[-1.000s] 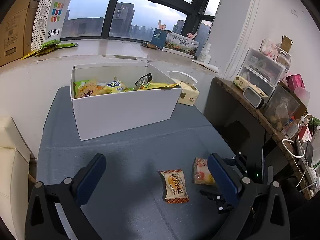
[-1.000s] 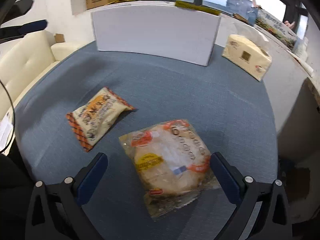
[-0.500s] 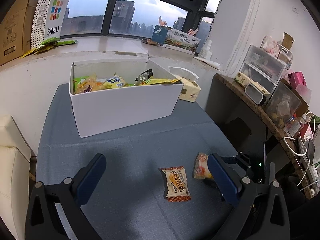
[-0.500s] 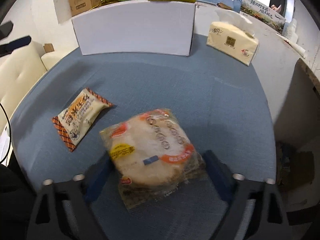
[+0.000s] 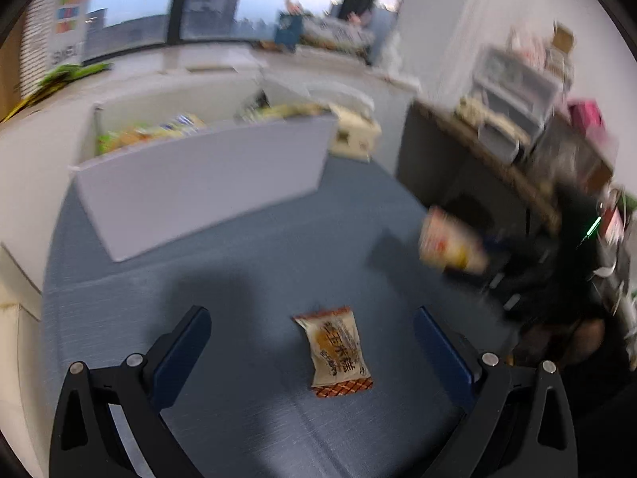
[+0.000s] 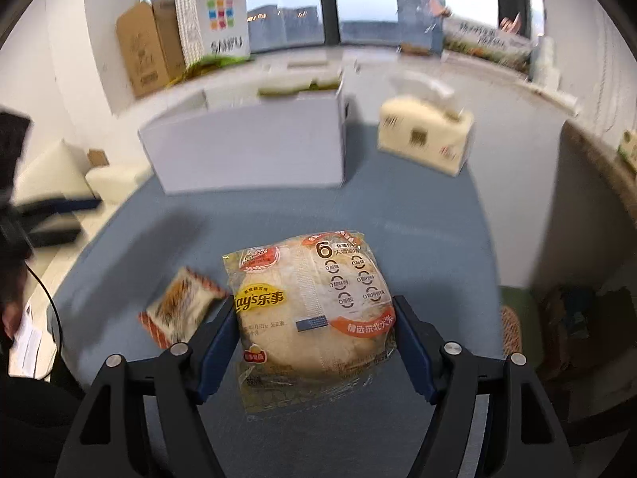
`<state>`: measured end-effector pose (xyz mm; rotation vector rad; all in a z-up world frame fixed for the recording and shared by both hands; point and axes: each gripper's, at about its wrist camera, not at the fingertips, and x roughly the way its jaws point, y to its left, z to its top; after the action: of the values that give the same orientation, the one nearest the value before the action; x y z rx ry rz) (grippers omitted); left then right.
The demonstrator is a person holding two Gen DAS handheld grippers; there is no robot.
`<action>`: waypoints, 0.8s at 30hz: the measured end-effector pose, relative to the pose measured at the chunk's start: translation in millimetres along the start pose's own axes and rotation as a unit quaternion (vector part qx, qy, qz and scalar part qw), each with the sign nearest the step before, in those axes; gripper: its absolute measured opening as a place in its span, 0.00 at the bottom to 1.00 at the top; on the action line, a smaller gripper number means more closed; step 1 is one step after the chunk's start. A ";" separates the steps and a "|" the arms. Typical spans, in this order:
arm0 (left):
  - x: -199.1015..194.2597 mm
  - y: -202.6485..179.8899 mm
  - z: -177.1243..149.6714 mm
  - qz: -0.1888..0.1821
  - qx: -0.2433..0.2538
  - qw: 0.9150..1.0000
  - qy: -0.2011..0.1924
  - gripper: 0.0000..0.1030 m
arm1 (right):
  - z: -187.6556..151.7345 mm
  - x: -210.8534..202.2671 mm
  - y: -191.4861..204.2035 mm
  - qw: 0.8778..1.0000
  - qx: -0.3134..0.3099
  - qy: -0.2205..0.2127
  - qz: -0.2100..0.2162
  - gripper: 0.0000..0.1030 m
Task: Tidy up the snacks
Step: 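Lift the bread bag with the right gripper while the left gripper grasps the orange-bordered rice-cake bag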
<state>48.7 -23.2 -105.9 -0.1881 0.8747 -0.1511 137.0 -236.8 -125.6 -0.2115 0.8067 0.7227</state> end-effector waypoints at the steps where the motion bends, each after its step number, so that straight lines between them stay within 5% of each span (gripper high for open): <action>1: 9.5 -4.7 -0.7 0.001 0.010 1.000 0.011 1.00 | 3.0 -4.5 -1.7 1.000 0.002 -0.007 -0.002 0.75; 13: 88.7 -28.2 -17.7 0.042 0.060 0.991 0.109 1.00 | 8.1 -16.5 -14.5 1.000 0.012 -0.023 -0.006 0.75; 18: 90.1 -30.9 -22.7 0.059 0.079 0.989 0.106 0.97 | 6.2 -15.6 -9.8 1.000 0.007 -0.021 -0.004 0.75; 19: 88.3 -30.5 -23.0 0.062 0.081 0.990 0.100 0.93 | 6.0 -15.4 -9.6 1.000 0.007 -0.020 -0.003 0.75; 20: 83.9 -29.9 -22.2 0.068 0.086 0.990 0.090 0.75 | 6.0 -15.1 -8.9 1.000 0.006 -0.020 -0.005 0.75; 21: 78.8 -28.6 -20.7 0.063 0.083 0.991 0.081 0.43 | 5.6 -15.1 -7.8 1.000 0.005 -0.020 -0.006 0.75; 24: 67.4 -16.4 -18.5 0.055 0.064 0.994 0.076 0.44 | 6.1 -15.1 -4.9 1.000 0.004 -0.020 -0.002 0.75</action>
<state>76.1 -55.0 -164.1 -0.0085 1.0214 -0.1182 136.7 -245.4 -111.0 -0.1901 0.7712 0.7181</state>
